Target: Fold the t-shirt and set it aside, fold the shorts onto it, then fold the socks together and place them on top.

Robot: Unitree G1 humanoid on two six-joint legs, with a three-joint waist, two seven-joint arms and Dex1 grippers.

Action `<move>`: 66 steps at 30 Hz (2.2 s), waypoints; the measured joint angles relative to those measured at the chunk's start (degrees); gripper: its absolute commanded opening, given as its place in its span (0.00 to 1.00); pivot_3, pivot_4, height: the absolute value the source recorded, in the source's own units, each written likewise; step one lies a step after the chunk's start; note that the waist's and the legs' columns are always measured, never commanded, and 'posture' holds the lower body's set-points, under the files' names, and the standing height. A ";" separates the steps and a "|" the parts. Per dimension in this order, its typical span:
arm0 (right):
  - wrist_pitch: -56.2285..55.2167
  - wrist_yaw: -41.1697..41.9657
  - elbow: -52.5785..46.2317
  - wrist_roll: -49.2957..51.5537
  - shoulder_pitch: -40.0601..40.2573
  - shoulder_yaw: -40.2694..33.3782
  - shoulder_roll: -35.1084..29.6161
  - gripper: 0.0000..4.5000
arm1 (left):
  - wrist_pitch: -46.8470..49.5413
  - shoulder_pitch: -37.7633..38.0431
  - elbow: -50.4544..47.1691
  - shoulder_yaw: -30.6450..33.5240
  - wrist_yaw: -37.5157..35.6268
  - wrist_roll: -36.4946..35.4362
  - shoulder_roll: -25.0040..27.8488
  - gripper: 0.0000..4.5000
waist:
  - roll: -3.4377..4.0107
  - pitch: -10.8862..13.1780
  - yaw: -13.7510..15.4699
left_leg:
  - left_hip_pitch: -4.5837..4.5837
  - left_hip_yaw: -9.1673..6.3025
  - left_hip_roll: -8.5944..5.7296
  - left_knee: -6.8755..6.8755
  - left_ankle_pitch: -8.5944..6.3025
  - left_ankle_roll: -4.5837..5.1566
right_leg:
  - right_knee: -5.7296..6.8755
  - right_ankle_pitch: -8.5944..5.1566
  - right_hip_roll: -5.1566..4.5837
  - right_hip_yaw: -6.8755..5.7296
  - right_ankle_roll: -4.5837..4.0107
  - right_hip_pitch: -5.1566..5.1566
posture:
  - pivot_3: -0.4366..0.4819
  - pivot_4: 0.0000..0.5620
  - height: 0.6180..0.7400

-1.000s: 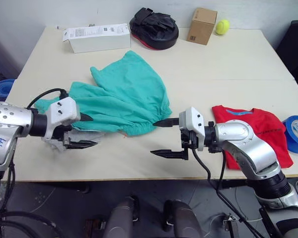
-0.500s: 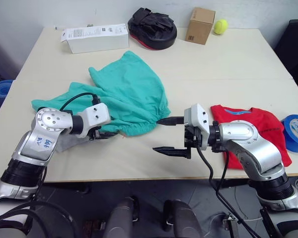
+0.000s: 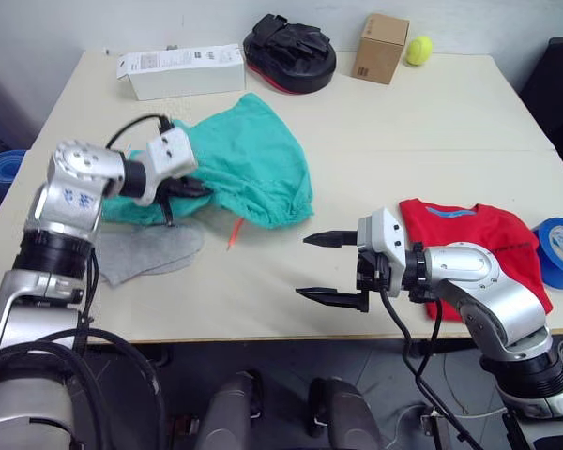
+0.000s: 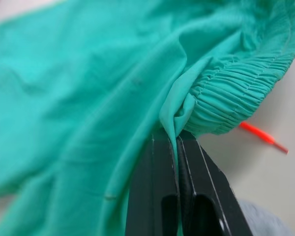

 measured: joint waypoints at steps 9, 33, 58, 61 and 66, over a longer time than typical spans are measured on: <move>0.10 -0.20 -0.27 0.61 0.59 -0.40 -0.56 1.00 | 4.73 -15.79 8.76 0.24 -6.39 -0.94 -6.45 0.00 | -0.04 0.02 0.07 | -0.04 -0.01 -0.07 0.10 -0.02 0.16 | 0.01 0.01 0.05 -0.24 0.11 0.06 | 0.48 0.27 1.00; -2.68 6.28 -1.67 1.68 11.37 -8.41 -12.34 1.00 | 52.73 11.75 -43.62 -9.34 6.50 -15.62 -15.49 0.21 | -0.02 0.03 0.78 | 0.03 -0.14 0.13 0.64 -0.11 0.14 | -0.18 -0.01 -0.10 0.26 0.11 0.31 | 0.48 0.27 1.00; -16.51 -2.56 4.39 -20.64 5.40 8.14 -4.55 1.00 | -8.71 26.04 -26.33 -0.57 -3.86 -1.10 12.02 1.00 | 0.11 -0.05 0.10 | 0.06 0.13 0.05 0.10 -0.29 -0.27 | -0.44 -0.14 -0.18 0.27 -0.14 0.07 | 0.48 0.27 1.00; -18.88 -3.40 8.38 -23.65 3.90 9.90 -2.28 0.91 | -14.55 25.80 -20.88 -0.58 -1.71 2.00 11.32 1.00 | 0.11 -0.05 -0.19 | 0.08 0.13 0.08 0.08 -0.14 -0.03 | -0.33 -0.14 -0.12 0.22 -0.13 0.06 | 0.48 0.27 1.00; -23.52 -4.00 13.51 -28.17 2.73 12.32 -0.37 0.54 | -19.38 23.46 -15.20 -0.16 -0.76 3.94 11.31 0.87 | 0.11 -0.05 -0.28 | 0.09 0.13 0.09 0.09 -0.13 -0.01 | -0.02 -0.14 -0.09 0.22 -0.13 0.04 | 0.48 0.27 1.00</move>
